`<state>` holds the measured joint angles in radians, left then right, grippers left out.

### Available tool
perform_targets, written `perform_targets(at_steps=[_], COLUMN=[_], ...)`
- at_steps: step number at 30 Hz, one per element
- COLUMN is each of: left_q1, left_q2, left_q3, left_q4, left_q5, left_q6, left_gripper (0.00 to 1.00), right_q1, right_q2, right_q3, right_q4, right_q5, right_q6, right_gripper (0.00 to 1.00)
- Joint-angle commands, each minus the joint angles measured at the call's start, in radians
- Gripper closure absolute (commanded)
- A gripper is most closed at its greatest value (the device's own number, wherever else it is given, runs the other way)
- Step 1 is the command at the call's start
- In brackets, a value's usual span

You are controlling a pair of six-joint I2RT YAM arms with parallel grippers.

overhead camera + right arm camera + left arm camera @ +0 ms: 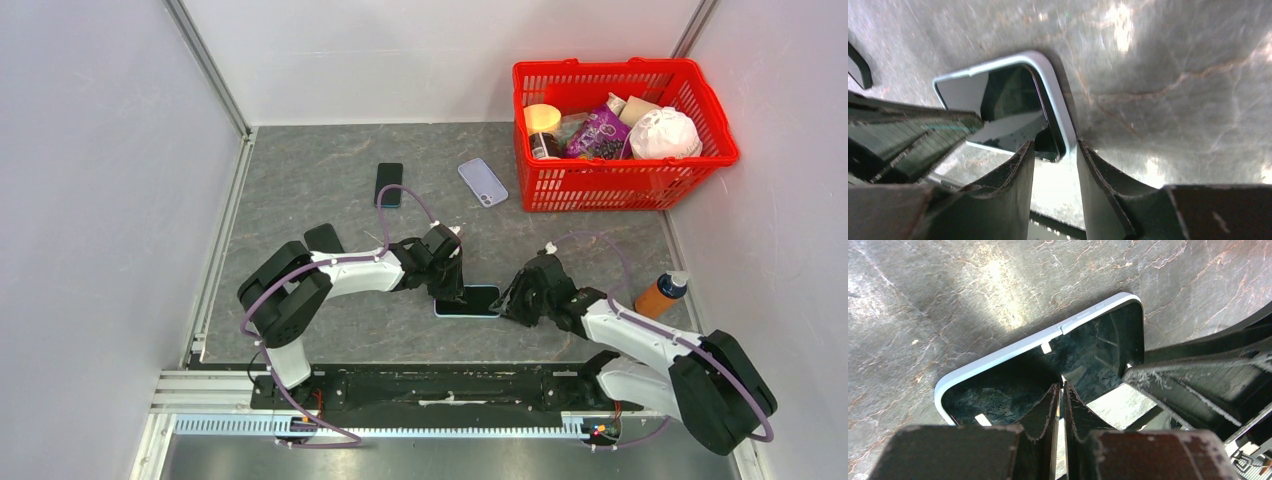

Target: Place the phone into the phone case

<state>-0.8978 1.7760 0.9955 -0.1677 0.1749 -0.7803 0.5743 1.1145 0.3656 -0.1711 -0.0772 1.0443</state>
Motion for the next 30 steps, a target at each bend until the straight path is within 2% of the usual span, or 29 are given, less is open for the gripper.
perform_targets(at_steps=[1, 19, 30], left_q1=[0.004, 0.004, 0.005], left_q2=[0.045, 0.054, 0.061], left_q3=[-0.047, -0.036, -0.021], left_q4=[-0.096, -0.095, -0.097], left_q5=[-0.075, -0.068, -0.063], left_q6=[0.033, 0.038, 0.045], left_gripper=[0.87, 0.87, 0.87], right_q1=[0.017, 0.001, -0.006], right_q2=[-0.016, -0.148, -0.079], right_q3=[-0.058, -0.090, -0.134], right_q4=[-0.226, -0.185, -0.005], right_q5=[-0.051, 0.118, 0.090], right_q6=[0.018, 0.103, 0.135], right_gripper=[0.56, 0.59, 0.64])
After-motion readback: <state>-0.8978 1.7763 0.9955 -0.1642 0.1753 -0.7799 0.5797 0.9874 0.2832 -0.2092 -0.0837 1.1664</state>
